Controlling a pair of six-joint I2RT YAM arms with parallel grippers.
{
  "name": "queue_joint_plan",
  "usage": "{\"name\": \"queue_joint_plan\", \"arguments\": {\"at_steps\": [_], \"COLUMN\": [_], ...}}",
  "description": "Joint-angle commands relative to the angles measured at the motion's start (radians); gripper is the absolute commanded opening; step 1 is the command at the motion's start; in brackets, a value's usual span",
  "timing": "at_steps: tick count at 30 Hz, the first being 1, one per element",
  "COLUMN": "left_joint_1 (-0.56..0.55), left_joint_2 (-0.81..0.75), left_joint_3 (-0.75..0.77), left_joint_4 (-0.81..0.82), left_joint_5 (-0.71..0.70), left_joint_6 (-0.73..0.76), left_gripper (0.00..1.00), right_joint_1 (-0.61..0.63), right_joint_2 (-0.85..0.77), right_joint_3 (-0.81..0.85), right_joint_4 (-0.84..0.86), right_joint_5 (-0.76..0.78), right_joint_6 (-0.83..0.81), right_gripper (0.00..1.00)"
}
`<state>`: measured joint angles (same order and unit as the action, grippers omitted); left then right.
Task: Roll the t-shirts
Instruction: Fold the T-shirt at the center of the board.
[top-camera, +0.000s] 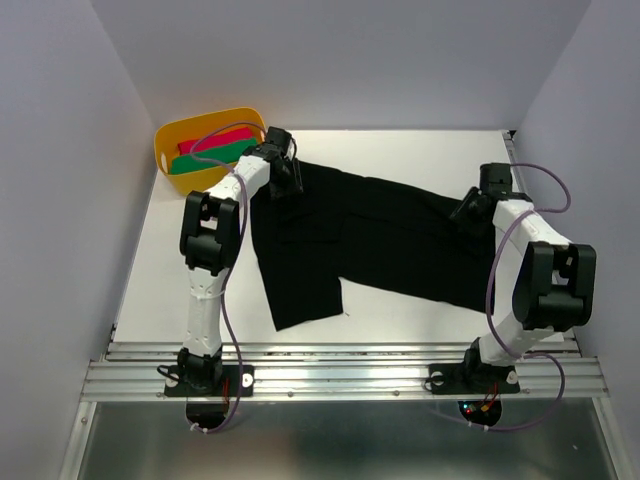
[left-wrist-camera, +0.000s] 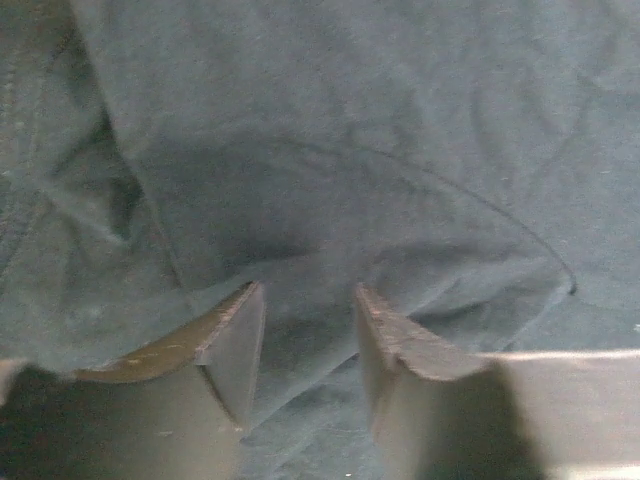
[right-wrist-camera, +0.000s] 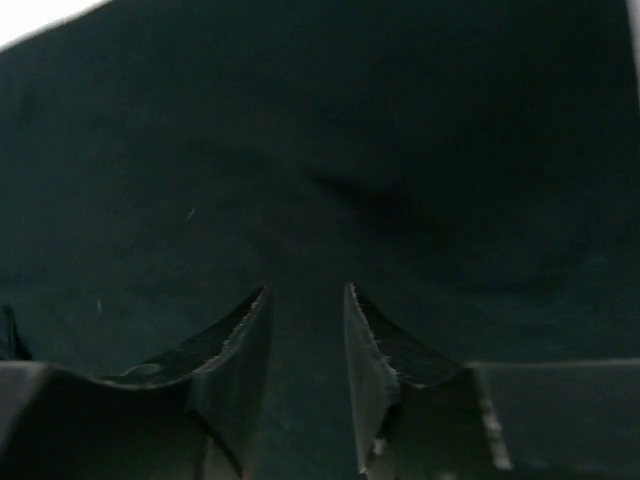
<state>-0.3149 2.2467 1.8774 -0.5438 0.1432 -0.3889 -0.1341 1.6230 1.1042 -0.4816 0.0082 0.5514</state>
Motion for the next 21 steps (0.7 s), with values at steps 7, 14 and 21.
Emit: {"name": "queue_joint_plan", "arguments": {"at_steps": [7, 14, 21], "left_joint_1": [-0.004, -0.003, -0.003], "left_joint_2": [-0.050, -0.157, -0.122], "left_joint_3": [-0.047, -0.175, -0.190], "left_joint_4": [-0.018, 0.028, 0.054], "left_joint_5": [-0.097, -0.133, -0.108], "left_joint_6": [0.031, 0.041, 0.035], "left_gripper": [0.63, 0.65, 0.61], "right_joint_1": [0.045, -0.010, -0.071], "right_joint_2": [0.018, 0.058, 0.167], "right_joint_3": [0.017, 0.088, 0.176], "right_joint_4": [-0.023, -0.031, 0.000], "right_joint_5": [0.134, 0.180, 0.177], "right_joint_6": [-0.030, -0.031, -0.008], "right_gripper": [0.43, 0.44, 0.43]}}
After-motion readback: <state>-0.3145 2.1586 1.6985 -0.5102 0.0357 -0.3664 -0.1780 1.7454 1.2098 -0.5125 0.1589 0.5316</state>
